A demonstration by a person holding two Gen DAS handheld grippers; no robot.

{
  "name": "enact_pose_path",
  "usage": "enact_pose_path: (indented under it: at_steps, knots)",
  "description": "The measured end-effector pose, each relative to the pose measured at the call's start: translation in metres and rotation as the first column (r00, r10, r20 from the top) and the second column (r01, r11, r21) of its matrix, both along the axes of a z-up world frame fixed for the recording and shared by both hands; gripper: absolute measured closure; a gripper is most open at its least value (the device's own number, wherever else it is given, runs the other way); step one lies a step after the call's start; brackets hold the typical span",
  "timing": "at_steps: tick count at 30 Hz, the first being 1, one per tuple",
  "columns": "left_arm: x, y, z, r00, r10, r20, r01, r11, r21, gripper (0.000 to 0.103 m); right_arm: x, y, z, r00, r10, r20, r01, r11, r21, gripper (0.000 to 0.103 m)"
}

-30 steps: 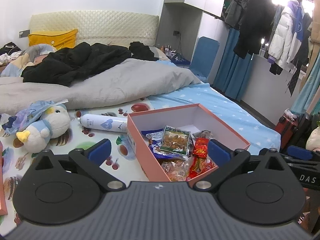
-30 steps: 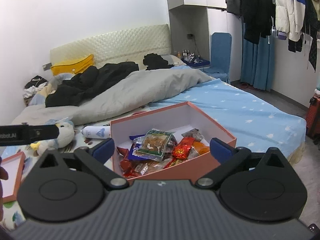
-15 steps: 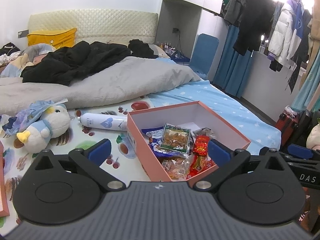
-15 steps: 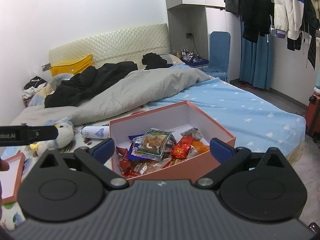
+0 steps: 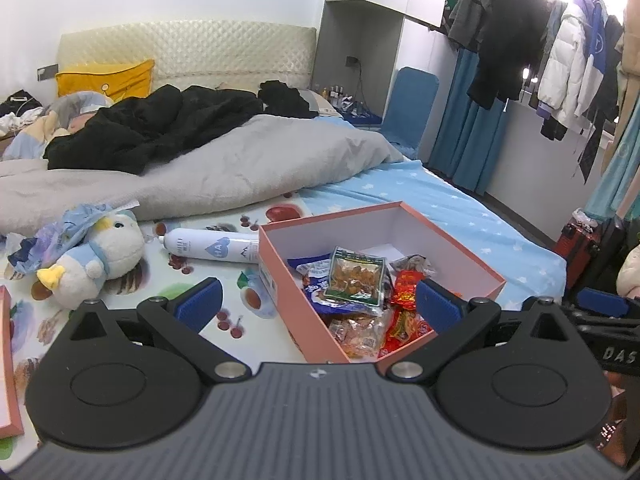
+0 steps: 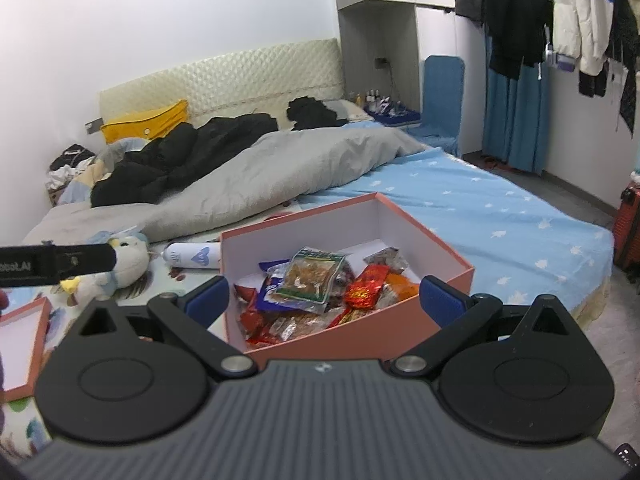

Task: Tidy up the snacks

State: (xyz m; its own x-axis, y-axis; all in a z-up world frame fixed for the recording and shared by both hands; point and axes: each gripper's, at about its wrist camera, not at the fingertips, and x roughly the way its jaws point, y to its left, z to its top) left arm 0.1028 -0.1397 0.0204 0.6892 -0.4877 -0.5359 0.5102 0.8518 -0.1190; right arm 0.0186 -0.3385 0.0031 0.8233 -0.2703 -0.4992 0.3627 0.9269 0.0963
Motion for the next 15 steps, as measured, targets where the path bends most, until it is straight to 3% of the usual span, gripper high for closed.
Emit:
enact_pose_path:
  at_steps: [15]
  knots:
    - [-0.0015,0.0034,0.0027,1.000,-0.003,0.003,0.003,1.000,-0.003,0.000,-0.0007,-0.0017,-0.0002,1.000,-0.016,0.000,0.016,1.000,-0.008,0.000]
